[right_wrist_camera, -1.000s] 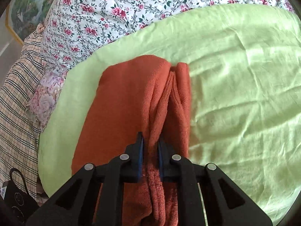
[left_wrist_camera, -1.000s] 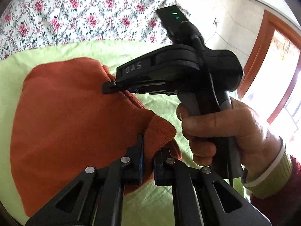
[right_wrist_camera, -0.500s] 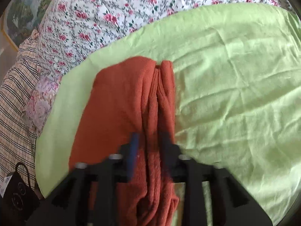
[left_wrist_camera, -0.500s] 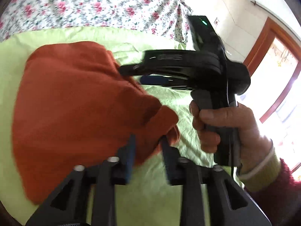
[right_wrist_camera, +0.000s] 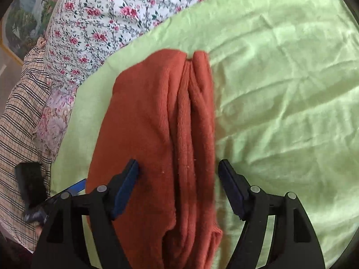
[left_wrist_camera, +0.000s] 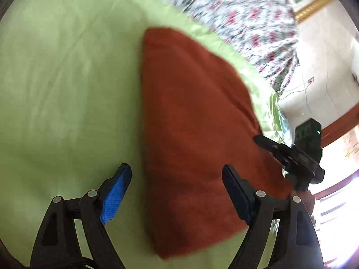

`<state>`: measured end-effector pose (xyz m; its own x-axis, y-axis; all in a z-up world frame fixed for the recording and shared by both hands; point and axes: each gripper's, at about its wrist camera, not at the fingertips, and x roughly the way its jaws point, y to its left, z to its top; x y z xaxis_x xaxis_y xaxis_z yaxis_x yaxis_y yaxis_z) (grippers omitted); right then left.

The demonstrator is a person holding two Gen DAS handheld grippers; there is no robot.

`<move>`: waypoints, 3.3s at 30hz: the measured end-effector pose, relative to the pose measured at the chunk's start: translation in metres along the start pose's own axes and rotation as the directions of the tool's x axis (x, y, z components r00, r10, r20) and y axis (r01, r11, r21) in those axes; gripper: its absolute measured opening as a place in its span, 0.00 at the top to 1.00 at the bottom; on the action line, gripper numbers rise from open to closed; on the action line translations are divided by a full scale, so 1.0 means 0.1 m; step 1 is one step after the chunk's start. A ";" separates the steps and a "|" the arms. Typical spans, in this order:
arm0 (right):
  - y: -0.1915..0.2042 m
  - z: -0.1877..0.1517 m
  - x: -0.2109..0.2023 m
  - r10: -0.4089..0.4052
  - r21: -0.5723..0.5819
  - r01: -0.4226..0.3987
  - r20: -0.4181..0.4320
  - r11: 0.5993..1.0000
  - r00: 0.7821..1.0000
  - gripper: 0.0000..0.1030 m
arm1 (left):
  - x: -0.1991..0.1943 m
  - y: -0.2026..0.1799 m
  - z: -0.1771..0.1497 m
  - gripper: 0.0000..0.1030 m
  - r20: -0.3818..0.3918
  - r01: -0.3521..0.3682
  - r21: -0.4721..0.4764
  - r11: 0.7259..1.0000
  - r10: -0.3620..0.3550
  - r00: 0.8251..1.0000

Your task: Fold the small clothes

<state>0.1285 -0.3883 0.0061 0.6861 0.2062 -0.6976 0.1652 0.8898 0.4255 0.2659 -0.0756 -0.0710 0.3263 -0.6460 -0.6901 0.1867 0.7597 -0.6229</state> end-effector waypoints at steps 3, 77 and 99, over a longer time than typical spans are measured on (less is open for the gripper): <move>0.02 0.01 0.06 0.017 0.000 -0.017 -0.005 1.000 1.000 0.29 | 0.15 -0.03 0.11 0.30 -0.008 0.049 0.047 0.998 -0.048 0.999; 1.55 -1.11 0.61 0.130 -0.125 -0.135 -0.045 0.983 0.990 0.91 | -1.57 1.02 -0.42 0.41 0.147 -0.290 -0.048 0.956 0.294 0.944; 1.58 -1.23 0.50 0.165 -0.101 -0.163 0.004 0.981 0.986 0.84 | -2.11 0.68 -0.73 0.66 0.254 -0.373 0.079 0.925 0.343 0.904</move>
<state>0.1021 -0.1873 -0.0320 0.7070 0.3480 -0.6156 -0.0214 0.8807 0.4732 0.1419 0.1072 0.0049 0.5944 -0.3048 -0.7442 0.1241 0.9491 -0.2897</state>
